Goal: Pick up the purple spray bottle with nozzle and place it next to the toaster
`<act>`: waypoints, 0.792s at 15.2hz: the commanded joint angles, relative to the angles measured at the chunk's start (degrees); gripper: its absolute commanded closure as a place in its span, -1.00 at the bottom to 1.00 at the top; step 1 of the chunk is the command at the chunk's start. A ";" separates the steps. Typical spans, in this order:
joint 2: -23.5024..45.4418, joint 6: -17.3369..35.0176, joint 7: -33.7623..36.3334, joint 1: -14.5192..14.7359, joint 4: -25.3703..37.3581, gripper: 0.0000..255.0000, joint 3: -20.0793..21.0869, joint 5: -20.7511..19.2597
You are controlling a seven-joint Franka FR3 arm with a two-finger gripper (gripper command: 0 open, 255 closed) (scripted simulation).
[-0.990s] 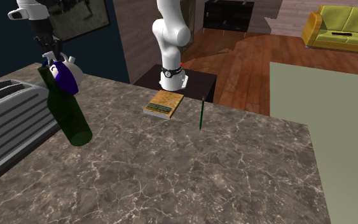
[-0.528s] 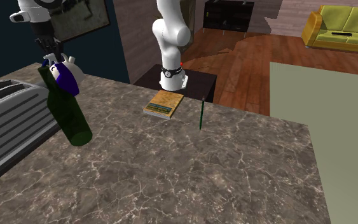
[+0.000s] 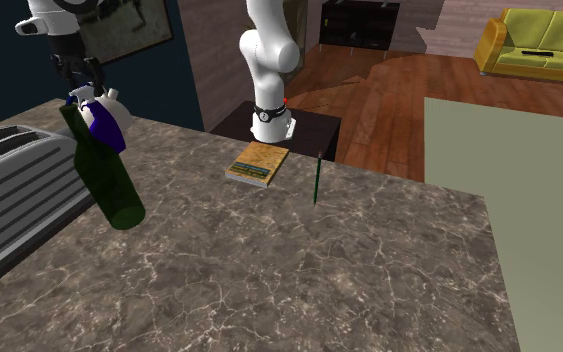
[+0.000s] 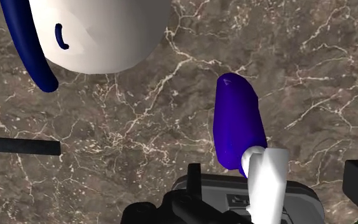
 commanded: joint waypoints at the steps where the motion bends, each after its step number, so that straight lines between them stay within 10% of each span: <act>1: -0.70 -1.81 0.24 0.03 1.17 -1.00 -0.03 -0.34; 12: -2.24 -6.90 0.75 0.07 4.83 -1.00 -0.07 -1.08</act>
